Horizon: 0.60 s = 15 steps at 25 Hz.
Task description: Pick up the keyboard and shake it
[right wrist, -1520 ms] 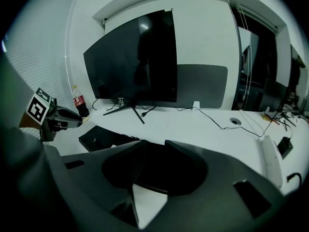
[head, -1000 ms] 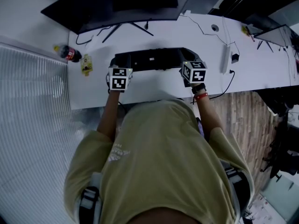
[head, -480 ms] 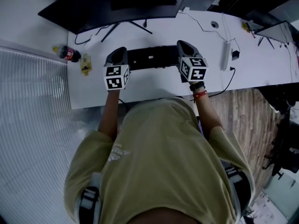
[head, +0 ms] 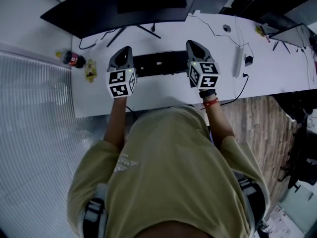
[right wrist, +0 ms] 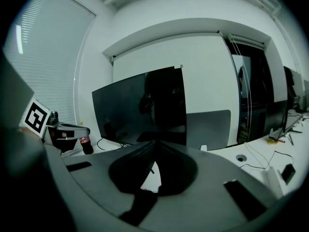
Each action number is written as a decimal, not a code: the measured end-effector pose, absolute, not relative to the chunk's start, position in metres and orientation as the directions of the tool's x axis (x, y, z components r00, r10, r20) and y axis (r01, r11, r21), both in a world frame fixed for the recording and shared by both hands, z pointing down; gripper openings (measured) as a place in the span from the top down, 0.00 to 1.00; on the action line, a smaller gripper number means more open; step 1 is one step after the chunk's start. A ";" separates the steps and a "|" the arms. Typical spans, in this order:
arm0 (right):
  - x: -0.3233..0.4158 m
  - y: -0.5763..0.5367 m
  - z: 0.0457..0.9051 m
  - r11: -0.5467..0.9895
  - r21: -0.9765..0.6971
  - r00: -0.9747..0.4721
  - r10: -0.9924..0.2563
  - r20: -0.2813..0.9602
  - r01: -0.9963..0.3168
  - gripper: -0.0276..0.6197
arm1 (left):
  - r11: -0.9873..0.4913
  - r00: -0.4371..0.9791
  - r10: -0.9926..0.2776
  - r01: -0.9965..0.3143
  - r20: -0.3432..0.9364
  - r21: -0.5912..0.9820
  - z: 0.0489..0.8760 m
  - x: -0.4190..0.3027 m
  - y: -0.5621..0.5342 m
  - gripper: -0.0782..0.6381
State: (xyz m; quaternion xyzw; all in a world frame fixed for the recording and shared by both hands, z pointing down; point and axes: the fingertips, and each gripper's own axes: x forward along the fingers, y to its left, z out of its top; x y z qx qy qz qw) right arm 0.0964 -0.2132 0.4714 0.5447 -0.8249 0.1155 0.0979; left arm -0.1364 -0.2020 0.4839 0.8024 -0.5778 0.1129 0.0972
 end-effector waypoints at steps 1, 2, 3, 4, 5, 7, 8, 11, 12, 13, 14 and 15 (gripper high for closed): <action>0.096 -0.214 0.468 0.382 -0.080 -0.389 -0.877 0.281 -0.921 0.92 | -0.311 0.305 -0.909 -0.950 0.286 0.026 0.481 -0.135 -0.202 0.87; 0.096 -0.214 0.465 0.384 -0.079 -0.390 -0.878 0.276 -0.920 0.92 | -0.309 0.303 -0.911 -0.951 0.279 0.026 0.478 -0.133 -0.203 0.87; 0.095 -0.215 0.463 0.385 -0.080 -0.392 -0.879 0.271 -0.919 0.92 | -0.308 0.303 -0.913 -0.951 0.274 0.024 0.475 -0.131 -0.205 0.87; 0.094 -0.215 0.461 0.385 -0.083 -0.393 -0.880 0.266 -0.919 0.92 | -0.309 0.303 -0.914 -0.951 0.270 0.022 0.473 -0.128 -0.206 0.87; 0.092 -0.215 0.459 0.385 -0.086 -0.394 -0.881 0.261 -0.919 0.92 | -0.311 0.305 -0.914 -0.950 0.267 0.020 0.472 -0.124 -0.207 0.87; 0.086 -0.215 0.457 0.389 -0.086 -0.398 -0.881 0.255 -0.917 0.92 | -0.315 0.310 -0.914 -0.949 0.261 0.022 0.469 -0.119 -0.208 0.87; 0.084 -0.215 0.456 0.393 -0.087 -0.402 -0.880 0.254 -0.916 0.92 | -0.316 0.311 -0.915 -0.948 0.258 0.024 0.468 -0.117 -0.209 0.87; 0.079 -0.216 0.454 0.401 -0.088 -0.410 -0.877 0.252 -0.912 0.92 | -0.314 0.310 -0.917 -0.949 0.253 0.022 0.467 -0.115 -0.208 0.87; 0.079 -0.216 0.453 0.402 -0.088 -0.411 -0.876 0.252 -0.912 0.92 | -0.314 0.309 -0.917 -0.949 0.251 0.022 0.466 -0.115 -0.208 0.87; 0.079 -0.216 0.452 0.402 -0.088 -0.411 -0.876 0.251 -0.911 0.92 | -0.313 0.309 -0.918 -0.949 0.249 0.023 0.465 -0.115 -0.208 0.87; 0.078 -0.217 0.452 0.403 -0.088 -0.411 -0.877 0.250 -0.911 0.92 | -0.312 0.308 -0.919 -0.950 0.246 0.023 0.464 -0.115 -0.208 0.87; 0.078 -0.217 0.451 0.404 -0.087 -0.412 -0.876 0.250 -0.911 0.92 | -0.311 0.307 -0.920 -0.950 0.244 0.023 0.464 -0.116 -0.208 0.87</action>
